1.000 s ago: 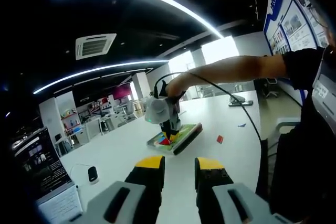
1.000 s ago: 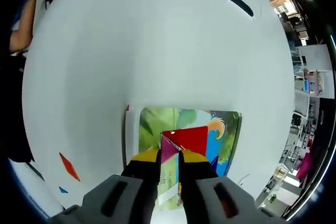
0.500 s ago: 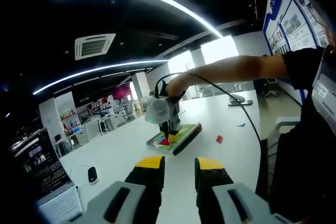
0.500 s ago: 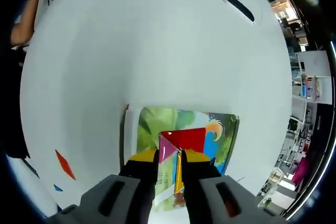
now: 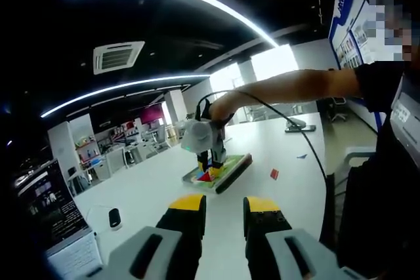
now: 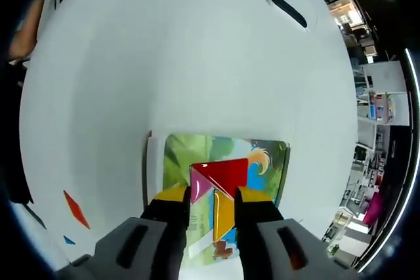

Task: Pick up the tangram pieces one by one and place each piece onto its matching region on the pattern sheet, fitting the shapes together until the outline on the sheet is completely filled by the tangram pieces

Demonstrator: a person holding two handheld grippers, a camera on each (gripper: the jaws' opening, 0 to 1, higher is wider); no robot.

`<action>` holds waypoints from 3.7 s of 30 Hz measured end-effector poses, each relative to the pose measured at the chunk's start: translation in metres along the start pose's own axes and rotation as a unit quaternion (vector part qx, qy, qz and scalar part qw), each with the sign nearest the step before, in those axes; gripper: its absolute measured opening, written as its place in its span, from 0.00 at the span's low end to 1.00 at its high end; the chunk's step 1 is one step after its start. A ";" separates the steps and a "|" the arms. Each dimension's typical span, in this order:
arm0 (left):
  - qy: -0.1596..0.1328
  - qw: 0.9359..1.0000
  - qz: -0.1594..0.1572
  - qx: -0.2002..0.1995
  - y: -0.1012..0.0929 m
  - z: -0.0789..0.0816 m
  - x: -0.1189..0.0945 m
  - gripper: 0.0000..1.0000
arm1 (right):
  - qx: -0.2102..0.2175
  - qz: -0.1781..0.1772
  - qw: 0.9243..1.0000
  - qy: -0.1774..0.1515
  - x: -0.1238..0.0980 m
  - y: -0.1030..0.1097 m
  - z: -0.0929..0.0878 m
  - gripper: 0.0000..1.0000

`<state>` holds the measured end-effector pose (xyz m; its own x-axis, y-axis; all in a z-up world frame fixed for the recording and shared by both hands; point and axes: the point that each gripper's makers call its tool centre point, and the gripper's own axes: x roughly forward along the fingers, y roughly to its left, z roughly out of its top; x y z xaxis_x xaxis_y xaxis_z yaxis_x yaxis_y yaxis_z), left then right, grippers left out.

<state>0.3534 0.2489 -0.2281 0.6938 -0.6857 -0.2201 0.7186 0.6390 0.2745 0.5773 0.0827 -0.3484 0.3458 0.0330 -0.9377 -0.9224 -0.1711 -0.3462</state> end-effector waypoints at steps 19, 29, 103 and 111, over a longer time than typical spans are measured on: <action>0.001 1.000 -0.003 0.000 -0.001 -0.001 0.000 0.25 | 0.019 -0.058 0.997 -0.055 -0.057 -0.016 -0.010 0.39; 0.000 1.000 -0.001 0.000 -0.001 -0.001 -0.001 0.25 | -0.015 -0.061 0.997 -0.037 -0.085 0.013 -0.041 0.39; 0.006 1.000 -0.005 0.004 -0.005 -0.005 0.001 0.25 | 0.098 0.166 0.981 -0.022 -0.030 0.171 -0.061 0.16; 0.008 1.000 -0.006 0.005 -0.004 -0.007 -0.001 0.25 | 0.170 0.166 0.970 -0.051 -0.042 0.154 -0.053 0.16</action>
<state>0.3501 0.2491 -0.2359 0.6861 -0.6876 -0.2376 0.7261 0.6276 0.2809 0.4296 0.0029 -0.3608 0.0170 0.1314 -0.9912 -0.9894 0.1455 0.0023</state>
